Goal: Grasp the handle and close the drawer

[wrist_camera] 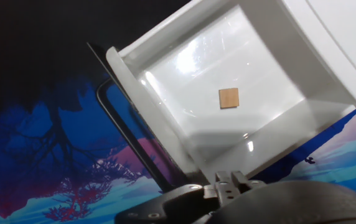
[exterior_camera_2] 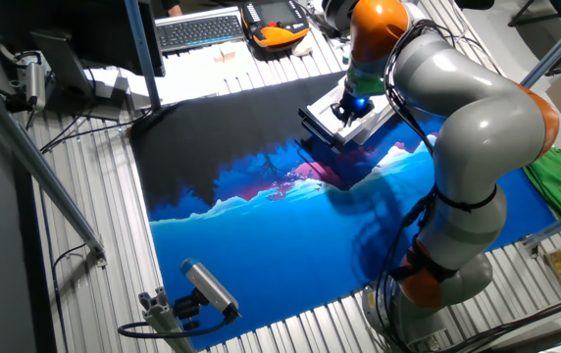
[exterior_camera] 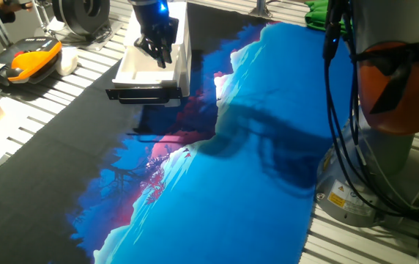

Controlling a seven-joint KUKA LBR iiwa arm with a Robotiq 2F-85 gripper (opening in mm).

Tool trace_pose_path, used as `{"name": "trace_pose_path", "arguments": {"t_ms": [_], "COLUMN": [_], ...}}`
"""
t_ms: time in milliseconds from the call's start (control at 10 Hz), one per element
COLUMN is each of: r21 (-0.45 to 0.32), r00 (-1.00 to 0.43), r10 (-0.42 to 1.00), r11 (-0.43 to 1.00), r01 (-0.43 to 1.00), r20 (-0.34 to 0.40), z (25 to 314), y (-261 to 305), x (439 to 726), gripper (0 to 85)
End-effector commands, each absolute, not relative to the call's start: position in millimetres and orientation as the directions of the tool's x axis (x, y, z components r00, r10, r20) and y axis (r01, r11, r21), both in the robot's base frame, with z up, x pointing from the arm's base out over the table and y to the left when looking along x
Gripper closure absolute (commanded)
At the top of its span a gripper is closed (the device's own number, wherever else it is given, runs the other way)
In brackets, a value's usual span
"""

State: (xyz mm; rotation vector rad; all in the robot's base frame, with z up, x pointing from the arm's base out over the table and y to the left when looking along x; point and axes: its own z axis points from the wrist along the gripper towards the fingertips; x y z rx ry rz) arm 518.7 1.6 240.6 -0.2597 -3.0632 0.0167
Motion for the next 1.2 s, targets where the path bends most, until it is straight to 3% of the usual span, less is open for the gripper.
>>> {"name": "trace_pose_path", "arguments": {"t_ms": [0,1100], "r21": [-0.016,-0.027], "r00": [-0.983,-0.988], "r10": [0.168,0.151], "r11": [0.986,0.988], "r01": [0.168,0.150], "r20": [0.066,0.038], "z": [241,243], "y": [2,14], "x": [519,527], "gripper": [85.0,85.0]}}
